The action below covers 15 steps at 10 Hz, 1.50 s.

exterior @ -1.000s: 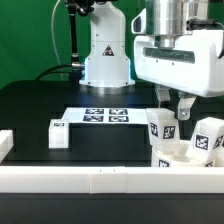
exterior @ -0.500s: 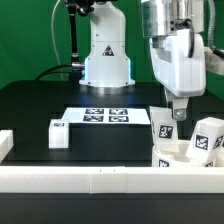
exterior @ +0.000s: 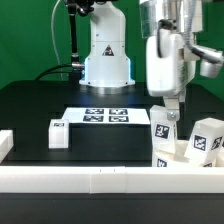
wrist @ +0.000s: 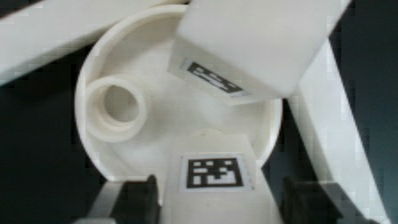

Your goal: Assemble stool

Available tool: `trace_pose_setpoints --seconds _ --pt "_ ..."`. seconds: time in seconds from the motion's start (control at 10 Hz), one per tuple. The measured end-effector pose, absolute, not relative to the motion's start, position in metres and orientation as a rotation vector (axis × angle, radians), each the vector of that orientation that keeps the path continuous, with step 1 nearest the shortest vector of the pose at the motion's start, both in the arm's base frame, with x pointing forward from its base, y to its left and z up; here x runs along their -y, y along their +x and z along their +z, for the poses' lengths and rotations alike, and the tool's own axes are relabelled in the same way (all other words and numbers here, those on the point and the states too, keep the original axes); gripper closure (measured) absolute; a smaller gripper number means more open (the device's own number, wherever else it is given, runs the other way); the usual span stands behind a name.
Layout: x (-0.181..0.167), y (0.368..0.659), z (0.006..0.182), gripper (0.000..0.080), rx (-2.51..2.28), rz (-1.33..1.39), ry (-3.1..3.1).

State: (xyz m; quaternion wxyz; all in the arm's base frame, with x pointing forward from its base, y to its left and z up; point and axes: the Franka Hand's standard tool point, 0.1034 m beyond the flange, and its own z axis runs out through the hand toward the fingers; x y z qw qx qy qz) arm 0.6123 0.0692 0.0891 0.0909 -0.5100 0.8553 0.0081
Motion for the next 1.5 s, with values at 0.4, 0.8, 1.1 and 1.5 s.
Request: trace_pose_setpoints --seconds 0.4,0.8,1.1,1.5 --pt "-0.072 0.612 0.089 0.0228 -2.541 0.044 -1.501" --pt "-0.073 0.616 0.106 0.0153 -2.421 0.027 -1.634" --pt "-0.076 0.614 0.104 0.0151 -2.228 0.016 -1.906" --pt "-0.081 0.613 0.106 0.0151 -1.827 -0.006 -2.339"
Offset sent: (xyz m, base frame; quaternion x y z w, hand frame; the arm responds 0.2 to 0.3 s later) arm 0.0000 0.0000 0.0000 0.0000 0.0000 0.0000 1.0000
